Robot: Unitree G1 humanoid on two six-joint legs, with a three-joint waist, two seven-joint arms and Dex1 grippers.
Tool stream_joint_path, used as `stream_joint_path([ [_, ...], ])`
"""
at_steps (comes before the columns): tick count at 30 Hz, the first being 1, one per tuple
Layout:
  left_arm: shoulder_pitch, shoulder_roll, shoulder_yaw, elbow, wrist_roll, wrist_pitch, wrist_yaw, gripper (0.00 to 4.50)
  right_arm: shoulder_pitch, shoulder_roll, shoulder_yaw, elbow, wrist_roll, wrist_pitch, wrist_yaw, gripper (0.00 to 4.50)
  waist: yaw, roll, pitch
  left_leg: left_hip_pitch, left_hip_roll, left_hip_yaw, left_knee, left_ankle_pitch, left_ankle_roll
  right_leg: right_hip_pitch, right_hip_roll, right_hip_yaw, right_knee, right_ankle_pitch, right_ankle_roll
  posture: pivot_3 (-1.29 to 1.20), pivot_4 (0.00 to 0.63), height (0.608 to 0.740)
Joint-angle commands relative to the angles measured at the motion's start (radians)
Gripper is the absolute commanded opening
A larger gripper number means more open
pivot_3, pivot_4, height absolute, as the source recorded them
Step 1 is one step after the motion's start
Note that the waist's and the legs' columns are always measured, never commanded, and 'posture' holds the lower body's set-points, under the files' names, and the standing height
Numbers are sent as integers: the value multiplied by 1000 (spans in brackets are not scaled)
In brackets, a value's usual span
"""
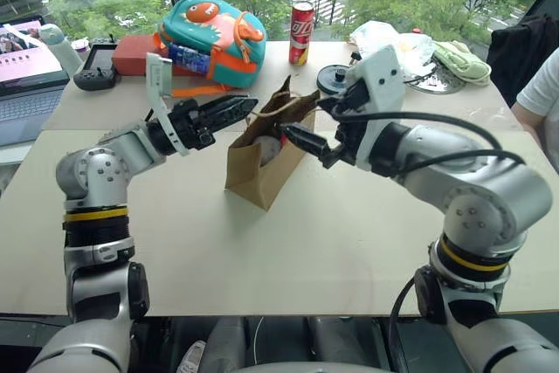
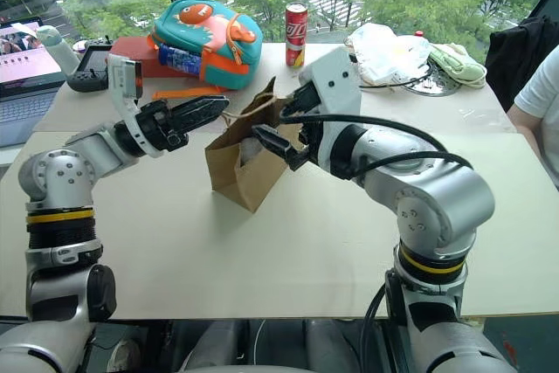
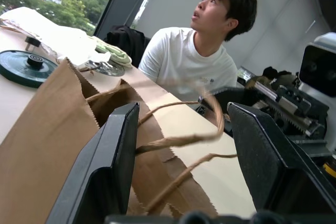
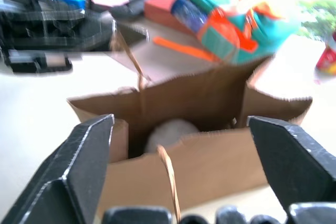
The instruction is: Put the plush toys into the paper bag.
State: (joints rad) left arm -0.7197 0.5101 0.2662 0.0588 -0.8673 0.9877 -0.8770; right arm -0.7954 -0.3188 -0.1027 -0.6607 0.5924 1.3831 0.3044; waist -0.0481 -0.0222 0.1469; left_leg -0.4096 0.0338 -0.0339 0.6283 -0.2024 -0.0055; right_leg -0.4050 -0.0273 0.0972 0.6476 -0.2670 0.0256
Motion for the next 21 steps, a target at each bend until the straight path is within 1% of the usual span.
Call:
stream_joint_path([
  [1,18,47,25,-54,-24,16,7,2922,-50,-8,-81,-54,71,22,22,4451,0,0,0,0,0,0,0,0,0,0,0,0,0,0,0,0,150,739],
  [5,31,96,75,-29,-20,10,37,2922,-78,-44,-218,-92,182,78,63,4451,3,0,0,0,0,0,0,0,0,0,0,0,0,0,0,0,150,739],
  [7,54,124,103,-31,-25,15,43,2922,-51,-90,-299,-114,257,115,105,4451,4,0,0,0,0,0,0,0,0,0,0,0,0,0,0,0,150,739],
  [9,115,147,112,-72,-37,37,35,2922,-4,-146,-344,-134,318,154,139,3938,4,0,0,0,0,1,-1,0,0,0,-1,0,-1,0,0,0,150,739],
  [10,143,152,112,-97,-46,48,33,2922,8,-156,-354,-139,336,166,139,3680,4,0,0,0,0,1,-1,0,0,0,-1,0,-1,0,0,0,150,739],
  [13,227,162,110,-168,-68,63,34,2922,46,-165,-394,-154,416,197,140,2706,3,0,0,0,0,2,-1,0,0,0,-2,0,-2,0,0,0,150,739],
  [16,294,165,88,-220,-48,36,36,2922,103,-191,-430,-170,497,196,141,1725,3,0,0,0,0,2,-1,0,0,0,-1,0,-2,0,0,0,150,739],
  [17,309,159,82,-232,-40,24,43,2922,136,-208,-434,-178,525,187,146,1278,4,0,0,1,0,2,-1,0,0,0,-2,0,-2,0,0,0,150,739],
  [18,319,153,75,-239,-25,7,52,2922,168,-223,-434,-188,553,171,154,1025,5,0,0,1,0,3,-1,0,0,1,-2,1,-2,0,0,0,150,739],
  [20,325,136,71,-240,-17,-10,77,2922,225,-253,-415,-208,607,136,166,299,8,0,0,2,0,3,-1,0,0,2,-2,1,-3,0,0,0,150,739],
  [21,323,127,72,-237,-21,-16,88,2922,247,-264,-385,-216,604,121,160,28,9,0,0,1,0,4,-1,0,0,2,-2,1,-3,0,0,0,150,739],
])
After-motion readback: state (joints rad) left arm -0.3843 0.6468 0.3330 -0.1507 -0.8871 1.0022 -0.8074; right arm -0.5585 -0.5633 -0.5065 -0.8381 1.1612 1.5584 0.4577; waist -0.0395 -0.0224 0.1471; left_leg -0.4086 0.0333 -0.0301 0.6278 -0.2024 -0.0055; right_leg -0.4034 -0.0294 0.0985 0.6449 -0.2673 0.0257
